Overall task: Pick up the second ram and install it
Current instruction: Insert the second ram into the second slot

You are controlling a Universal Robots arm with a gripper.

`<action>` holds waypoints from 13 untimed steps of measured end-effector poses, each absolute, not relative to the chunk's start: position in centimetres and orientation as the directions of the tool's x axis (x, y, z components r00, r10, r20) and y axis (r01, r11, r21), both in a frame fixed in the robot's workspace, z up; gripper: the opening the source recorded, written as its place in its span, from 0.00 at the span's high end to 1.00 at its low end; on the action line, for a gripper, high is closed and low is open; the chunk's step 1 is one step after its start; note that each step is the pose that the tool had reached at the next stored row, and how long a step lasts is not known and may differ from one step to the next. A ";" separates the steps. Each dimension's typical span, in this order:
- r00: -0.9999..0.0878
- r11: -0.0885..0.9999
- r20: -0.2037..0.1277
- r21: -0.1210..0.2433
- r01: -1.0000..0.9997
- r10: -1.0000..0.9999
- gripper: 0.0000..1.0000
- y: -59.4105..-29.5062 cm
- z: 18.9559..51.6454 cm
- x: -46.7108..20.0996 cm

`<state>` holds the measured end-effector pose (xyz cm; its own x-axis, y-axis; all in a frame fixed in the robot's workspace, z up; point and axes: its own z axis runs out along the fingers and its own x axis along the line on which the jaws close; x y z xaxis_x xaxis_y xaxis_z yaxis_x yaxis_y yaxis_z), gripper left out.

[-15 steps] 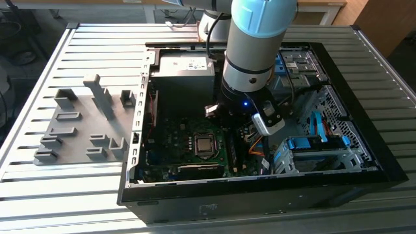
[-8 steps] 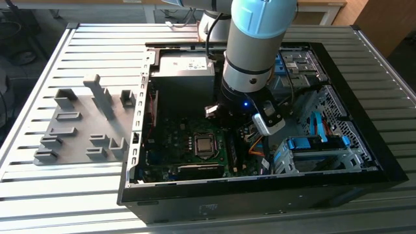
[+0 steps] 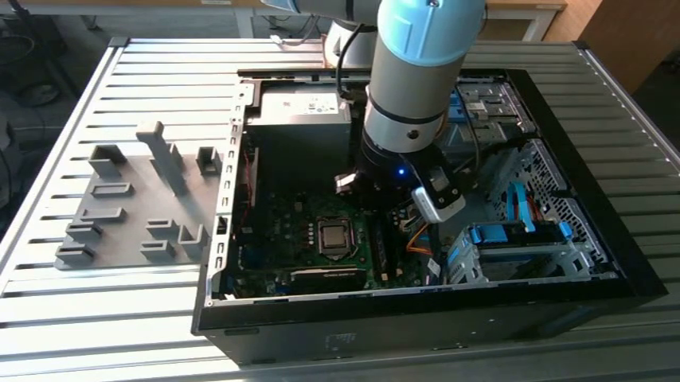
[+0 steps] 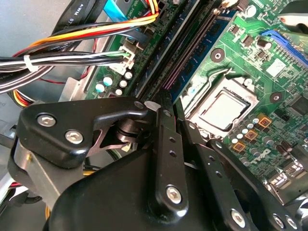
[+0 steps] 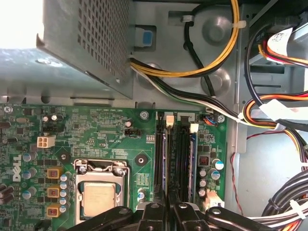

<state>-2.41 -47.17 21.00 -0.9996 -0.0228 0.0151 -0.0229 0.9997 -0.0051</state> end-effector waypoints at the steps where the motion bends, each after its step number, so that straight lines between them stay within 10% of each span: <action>1: -1.000 1.000 0.015 -0.005 -0.023 -0.023 0.86 -47.2 20.9 -2.4; 13: -1.000 1.000 0.016 -0.005 -0.023 -0.023 0.86 -47.2 20.6 -2.4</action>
<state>-2.41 -47.17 20.59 -0.9996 -0.0228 0.0163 -0.0229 0.9997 -0.0050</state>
